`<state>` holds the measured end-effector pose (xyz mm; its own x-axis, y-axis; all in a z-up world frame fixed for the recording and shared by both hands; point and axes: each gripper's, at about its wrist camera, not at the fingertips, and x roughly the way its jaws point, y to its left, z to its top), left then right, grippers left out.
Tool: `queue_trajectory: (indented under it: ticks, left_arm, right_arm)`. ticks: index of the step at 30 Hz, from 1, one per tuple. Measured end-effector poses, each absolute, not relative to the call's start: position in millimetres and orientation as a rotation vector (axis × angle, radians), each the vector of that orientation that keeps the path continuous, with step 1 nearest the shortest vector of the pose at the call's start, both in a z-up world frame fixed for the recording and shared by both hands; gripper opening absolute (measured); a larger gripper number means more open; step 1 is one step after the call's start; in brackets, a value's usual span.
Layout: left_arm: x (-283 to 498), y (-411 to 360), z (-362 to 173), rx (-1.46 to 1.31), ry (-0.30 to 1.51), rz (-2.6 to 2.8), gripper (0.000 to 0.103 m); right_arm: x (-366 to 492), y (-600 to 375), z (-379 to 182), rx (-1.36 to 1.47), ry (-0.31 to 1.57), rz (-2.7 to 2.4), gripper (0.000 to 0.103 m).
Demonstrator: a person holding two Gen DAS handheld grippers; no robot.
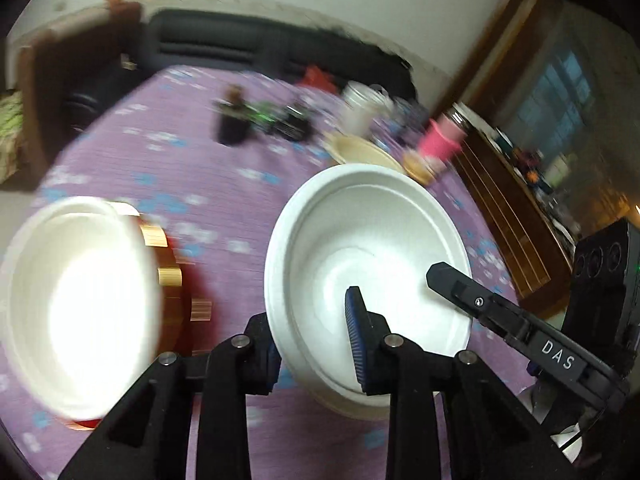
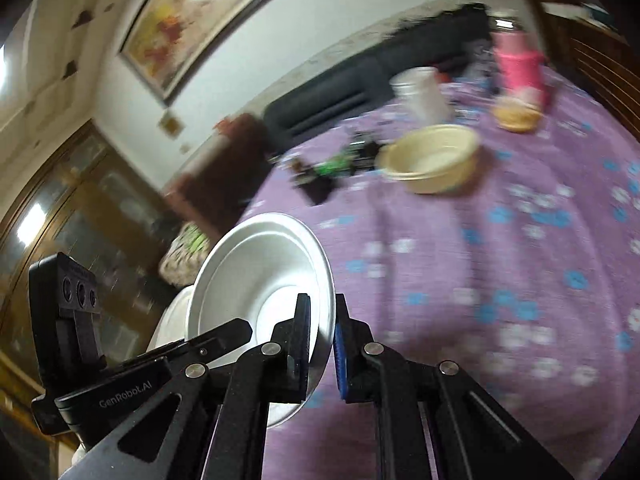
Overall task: Organize plates and bowls
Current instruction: 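Lower the small white bowl into the large white bowl, open, withdraw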
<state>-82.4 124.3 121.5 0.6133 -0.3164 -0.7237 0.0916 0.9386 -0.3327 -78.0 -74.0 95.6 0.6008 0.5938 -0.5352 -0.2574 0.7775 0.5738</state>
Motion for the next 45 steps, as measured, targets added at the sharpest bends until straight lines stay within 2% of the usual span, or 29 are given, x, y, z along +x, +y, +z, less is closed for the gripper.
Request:
queue_trajectory:
  ticks: [10, 15, 18, 20, 23, 25, 27, 29, 33, 37, 41, 45]
  left_arm:
    - [-103, 233, 120, -0.283, 0.799, 0.029, 0.031]
    - [-97, 255, 102, -0.299, 0.836, 0.074, 0.031]
    - [-101, 261, 95, -0.289, 0.850, 0.093, 0.035]
    - [-102, 262, 93, -0.292, 0.842, 0.096, 0.051]
    - [-110, 264, 100, -0.272, 0.788, 0.119, 0.066]
    - [-117, 264, 106, -0.253, 0.749, 0.139, 0.068]
    - [-123, 266, 110, -0.253, 0.725, 0.154, 0.070]
    - [-129, 269, 113, -0.265, 0.705, 0.161, 0.073]
    - [-143, 274, 118, -0.307, 0.684, 0.154, 0.075]
    - [-155, 272, 124, -0.317, 0.657, 0.160, 0.082]
    - [-158, 258, 129, -0.283, 0.642, 0.154, 0.084]
    - [-157, 235, 130, -0.225, 0.641, 0.131, 0.084]
  right_arm:
    - [-58, 74, 97, 0.346, 0.848, 0.691, 0.012]
    - [-56, 107, 79, 0.293, 0.881, 0.689, 0.012]
    - [-55, 117, 72, 0.270, 0.889, 0.681, 0.012]
    - [-56, 123, 70, 0.247, 0.883, 0.674, 0.013]
    - [-59, 129, 69, 0.218, 0.860, 0.660, 0.013]
    - [-61, 132, 69, 0.185, 0.838, 0.653, 0.014]
    - [-63, 134, 69, 0.169, 0.815, 0.652, 0.018]
    - [-64, 135, 70, 0.162, 0.799, 0.644, 0.027]
    - [-65, 128, 70, 0.198, 0.776, 0.648, 0.030]
    - [-70, 114, 77, 0.235, 0.750, 0.635, 0.035]
    - [-75, 96, 79, 0.239, 0.733, 0.613, 0.041]
    - [-78, 74, 74, 0.263, 0.740, 0.586, 0.043]
